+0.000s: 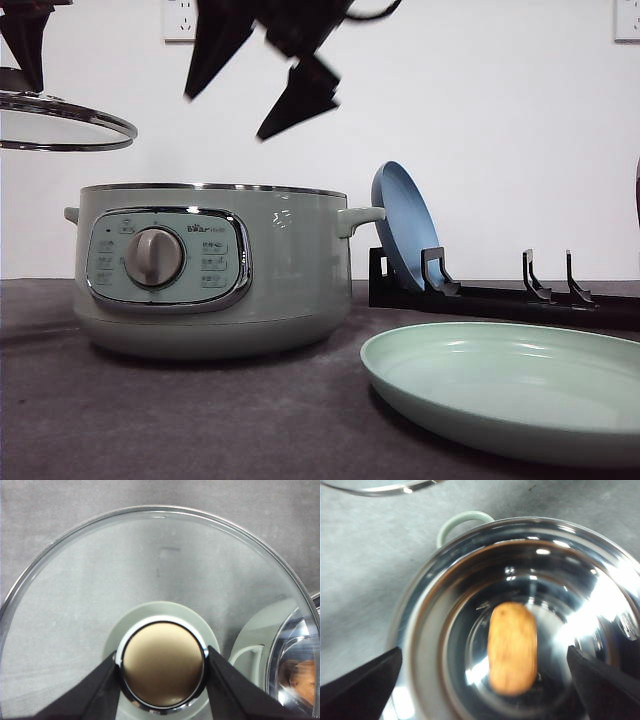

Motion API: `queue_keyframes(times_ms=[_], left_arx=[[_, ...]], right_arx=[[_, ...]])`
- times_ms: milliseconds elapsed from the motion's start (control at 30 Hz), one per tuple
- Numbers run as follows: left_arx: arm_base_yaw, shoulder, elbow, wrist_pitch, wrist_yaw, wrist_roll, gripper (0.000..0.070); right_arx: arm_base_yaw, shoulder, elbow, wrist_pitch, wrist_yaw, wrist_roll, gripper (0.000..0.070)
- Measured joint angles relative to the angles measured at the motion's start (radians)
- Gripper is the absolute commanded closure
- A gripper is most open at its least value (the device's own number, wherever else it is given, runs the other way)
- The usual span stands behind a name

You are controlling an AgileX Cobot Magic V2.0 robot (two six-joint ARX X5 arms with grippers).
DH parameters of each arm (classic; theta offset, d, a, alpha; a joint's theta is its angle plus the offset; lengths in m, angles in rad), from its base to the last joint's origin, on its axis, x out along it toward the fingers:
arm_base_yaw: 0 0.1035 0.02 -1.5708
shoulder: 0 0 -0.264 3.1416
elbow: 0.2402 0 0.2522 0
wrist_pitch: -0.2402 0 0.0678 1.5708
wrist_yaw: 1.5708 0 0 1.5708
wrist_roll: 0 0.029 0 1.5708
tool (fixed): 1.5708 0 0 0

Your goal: Transfer potato from steamer to green plate

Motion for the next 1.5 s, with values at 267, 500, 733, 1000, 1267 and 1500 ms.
queue_keyframes(times_ms=[267, 500, 733, 1000, 1267, 1500], left_arx=[[0.000, 0.000, 0.000, 0.000, 0.000, 0.000, 0.0697], [0.000, 0.000, 0.000, -0.001, 0.000, 0.000, 0.0697], [0.000, 0.000, 0.000, -0.001, 0.000, 0.000, 0.0697], [0.000, 0.000, 0.000, -0.001, 0.000, 0.000, 0.0697], [0.000, 0.000, 0.000, -0.001, 0.000, 0.000, 0.0697], [0.000, 0.000, 0.000, -0.001, 0.000, 0.000, 0.0697]], right_arx=[[0.014, 0.119, 0.002, 0.036, 0.051, -0.061, 0.0046], [0.026, 0.165, 0.002, 0.047, 0.100, -0.092, 0.0046], [0.037, 0.199, 0.003, 0.046, 0.104, -0.108, 0.0119], [0.040, 0.203, 0.003, 0.037, 0.106, -0.108, 0.0390], [0.041, 0.204, 0.006, 0.039, 0.106, -0.100, 0.0455], [0.040, 0.212, 0.204, -0.154, 0.106, -0.078, 0.0455]])
